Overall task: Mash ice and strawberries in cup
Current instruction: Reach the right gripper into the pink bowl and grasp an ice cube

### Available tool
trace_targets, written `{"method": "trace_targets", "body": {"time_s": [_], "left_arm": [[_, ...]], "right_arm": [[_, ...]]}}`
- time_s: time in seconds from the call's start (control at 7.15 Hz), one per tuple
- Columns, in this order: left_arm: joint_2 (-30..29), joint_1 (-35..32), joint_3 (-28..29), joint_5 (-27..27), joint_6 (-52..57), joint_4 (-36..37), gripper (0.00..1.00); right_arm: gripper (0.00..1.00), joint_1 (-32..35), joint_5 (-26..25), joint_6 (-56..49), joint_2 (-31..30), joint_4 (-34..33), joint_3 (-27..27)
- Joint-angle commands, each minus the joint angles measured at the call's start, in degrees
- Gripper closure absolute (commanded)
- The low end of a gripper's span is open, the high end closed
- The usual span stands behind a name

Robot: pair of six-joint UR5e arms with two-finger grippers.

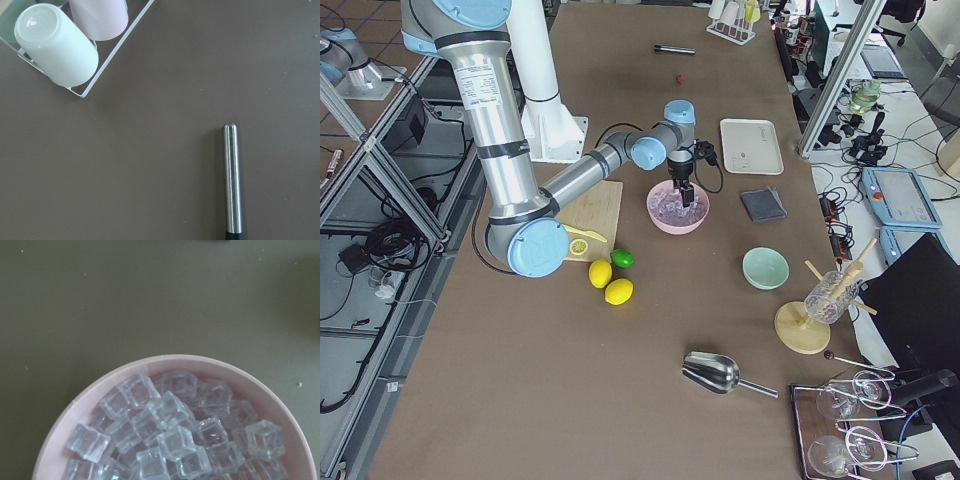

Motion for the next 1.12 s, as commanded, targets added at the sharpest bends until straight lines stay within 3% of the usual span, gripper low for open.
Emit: {"method": "trace_targets", "body": {"time_s": [0.0,0.42,0.7,0.98], "left_arm": [[0.0,-0.1,0.0,-0.1,0.1,0.0,0.03],[0.1,-0.3,-0.1,-0.1,0.1,-0.1,0.03],[0.0,-0.2,0.0,-0.1,0.1,-0.1,0.02],[0.0,-0.3,0.0,-0.1,0.1,-0.1,0.02]], "right_arm": [[0.14,-2.5,-2.8,0.0,0.0,0.0,-0.9],[0.28,-3.3,-3.1,0.0,-0.2,0.0,-1.7],[0.3,-3.9,-3.5,0.0,0.0,0.0,-2.3],[0.51,-4.0,-3.5,0.0,0.0,0.0,-2.4]]}}
